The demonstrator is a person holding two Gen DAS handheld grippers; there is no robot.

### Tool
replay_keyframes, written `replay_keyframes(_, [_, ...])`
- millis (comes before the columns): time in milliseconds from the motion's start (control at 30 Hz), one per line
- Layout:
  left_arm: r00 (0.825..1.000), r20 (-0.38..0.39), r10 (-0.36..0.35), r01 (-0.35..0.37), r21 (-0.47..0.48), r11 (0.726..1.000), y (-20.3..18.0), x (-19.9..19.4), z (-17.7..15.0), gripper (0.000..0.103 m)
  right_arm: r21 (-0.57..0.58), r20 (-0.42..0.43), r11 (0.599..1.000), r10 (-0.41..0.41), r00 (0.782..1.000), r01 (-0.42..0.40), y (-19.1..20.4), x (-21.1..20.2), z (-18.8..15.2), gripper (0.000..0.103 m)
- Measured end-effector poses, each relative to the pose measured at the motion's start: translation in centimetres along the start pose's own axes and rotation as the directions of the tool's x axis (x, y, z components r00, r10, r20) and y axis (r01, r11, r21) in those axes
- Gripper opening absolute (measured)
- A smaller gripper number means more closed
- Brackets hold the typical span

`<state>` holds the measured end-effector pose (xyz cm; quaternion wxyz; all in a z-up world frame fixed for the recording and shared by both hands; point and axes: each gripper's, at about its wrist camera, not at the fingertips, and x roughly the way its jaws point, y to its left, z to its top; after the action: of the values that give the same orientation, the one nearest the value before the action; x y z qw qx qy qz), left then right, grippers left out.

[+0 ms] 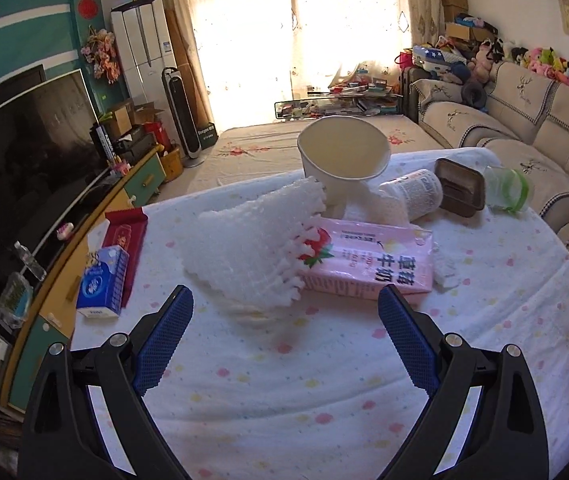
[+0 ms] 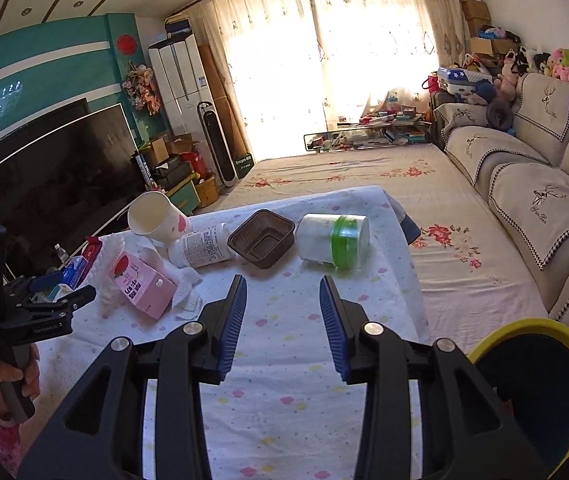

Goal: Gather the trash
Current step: 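Grasp the white foam fruit net with the left tool, then carry the foam net over the bin and open the left tool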

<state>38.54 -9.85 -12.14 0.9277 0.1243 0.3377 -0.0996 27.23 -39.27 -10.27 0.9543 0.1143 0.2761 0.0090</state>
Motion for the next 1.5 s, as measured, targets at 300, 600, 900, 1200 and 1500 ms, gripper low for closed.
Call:
replay_keyframes(300, [0.999, -0.033, 0.037, -0.037, -0.023, 0.999, 1.0, 3.8, 2.0, 0.08, -0.005, -0.002, 1.0, 0.015, 1.0, -0.015, 0.3, 0.1, -0.1, 0.042])
replay_keyframes(600, [0.999, -0.038, 0.01, -0.015, -0.137, 0.99, 3.0, 5.1, 2.6, 0.012, -0.007, -0.009, 1.0, 0.005, 1.0, -0.005, 0.3, 0.3, -0.2, 0.043])
replay_keyframes(900, [0.996, 0.093, -0.011, 0.019, -0.085, 0.996, 0.1, -4.9, 1.7, 0.011, 0.006, 0.031, 1.0, -0.015, 0.999, 0.015, -0.3, -0.6, 0.2, 0.043])
replay_keyframes(1200, [0.968, 0.095, -0.234, 0.234, 0.011, 0.972, -8.7, -11.8, 0.2, 0.011, 0.001, 0.114, 0.998, -0.068, 0.991, 0.068, -2.6, -7.2, 0.6, 0.044])
replay_keyframes(1500, [0.862, 0.007, -0.507, 0.502, 0.135, 0.854, -21.2, -15.0, -0.5, 0.011, 0.065, 0.13, 0.96, -0.279, 0.952, 0.272, -10.5, -15.7, -3.1, 0.047])
